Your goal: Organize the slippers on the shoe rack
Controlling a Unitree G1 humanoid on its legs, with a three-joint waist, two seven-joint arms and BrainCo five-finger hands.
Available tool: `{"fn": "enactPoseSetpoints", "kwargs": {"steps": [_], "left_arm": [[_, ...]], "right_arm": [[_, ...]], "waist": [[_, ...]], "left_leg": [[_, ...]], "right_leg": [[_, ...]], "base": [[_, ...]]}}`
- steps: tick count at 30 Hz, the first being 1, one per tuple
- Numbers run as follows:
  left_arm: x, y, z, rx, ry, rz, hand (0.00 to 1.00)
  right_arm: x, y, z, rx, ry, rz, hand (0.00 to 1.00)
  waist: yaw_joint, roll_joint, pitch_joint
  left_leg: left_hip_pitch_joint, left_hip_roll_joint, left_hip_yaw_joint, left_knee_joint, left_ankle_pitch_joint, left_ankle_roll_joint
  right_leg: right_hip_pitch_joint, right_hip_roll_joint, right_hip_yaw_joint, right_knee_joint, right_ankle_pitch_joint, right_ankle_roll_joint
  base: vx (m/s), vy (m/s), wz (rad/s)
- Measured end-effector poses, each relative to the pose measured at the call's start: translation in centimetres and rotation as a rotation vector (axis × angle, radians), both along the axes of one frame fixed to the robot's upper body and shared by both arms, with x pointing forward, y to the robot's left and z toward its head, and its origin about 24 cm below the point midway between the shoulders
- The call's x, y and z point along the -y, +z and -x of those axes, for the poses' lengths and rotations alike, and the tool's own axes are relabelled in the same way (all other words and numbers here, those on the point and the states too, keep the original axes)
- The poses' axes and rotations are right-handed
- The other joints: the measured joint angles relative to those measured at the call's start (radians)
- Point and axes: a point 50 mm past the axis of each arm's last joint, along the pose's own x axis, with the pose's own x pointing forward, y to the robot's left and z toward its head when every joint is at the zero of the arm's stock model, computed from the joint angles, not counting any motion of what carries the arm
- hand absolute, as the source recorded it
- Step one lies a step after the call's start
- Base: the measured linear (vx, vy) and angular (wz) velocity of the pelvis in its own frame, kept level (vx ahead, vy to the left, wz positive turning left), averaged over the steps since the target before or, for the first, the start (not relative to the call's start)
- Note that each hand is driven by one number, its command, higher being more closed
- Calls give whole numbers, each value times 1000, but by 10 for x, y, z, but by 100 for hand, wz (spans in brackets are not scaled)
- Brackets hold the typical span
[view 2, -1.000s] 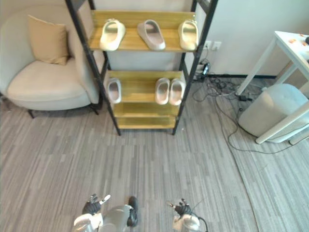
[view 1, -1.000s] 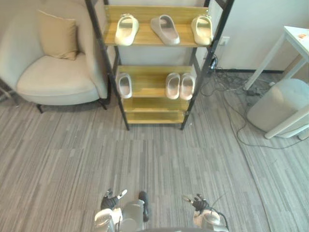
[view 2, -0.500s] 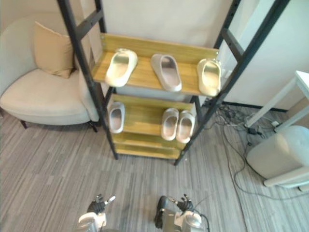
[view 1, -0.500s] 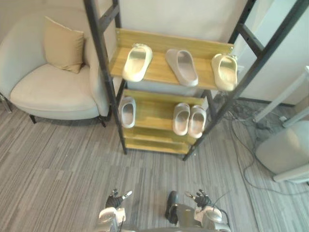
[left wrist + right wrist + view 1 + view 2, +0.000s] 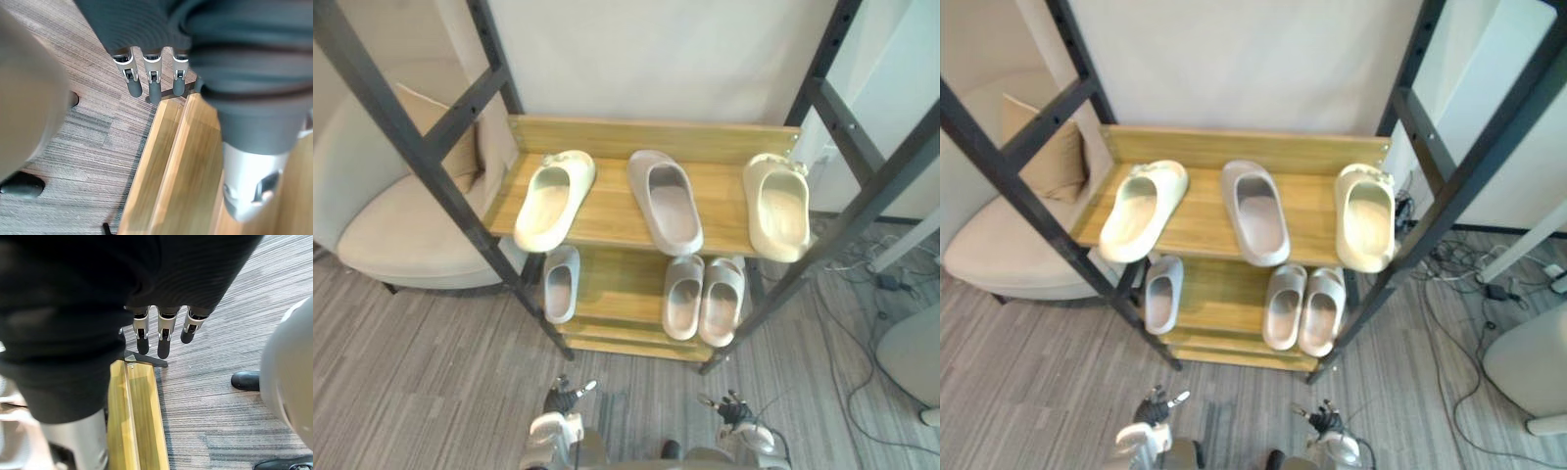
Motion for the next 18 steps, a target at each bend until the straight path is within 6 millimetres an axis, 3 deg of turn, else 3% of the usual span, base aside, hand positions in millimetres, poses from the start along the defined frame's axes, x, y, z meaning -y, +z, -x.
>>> {"fn": "enactPoseSetpoints", "kwargs": {"steps": [6,18], "left_arm": [[-2,-2,4,-22,-24,-15,0],[-8,-5,10,-59,-77,-53,0]], "right_arm": [[-2,-2,6,-16,1,-5,0],[-6,4,0,37,125,44,0]], "waist": [[5,-10,-14],[-4,-25,-24]], "left_leg": [[77,-34,37,-81,11,16],[147,-65,89,-224,79,30]], "right_leg": [[39,-25,38,-32,7,31],[23,-22,117,-66,37,41]], "base": [[92,86,-10],[-28,7,-16]]}}
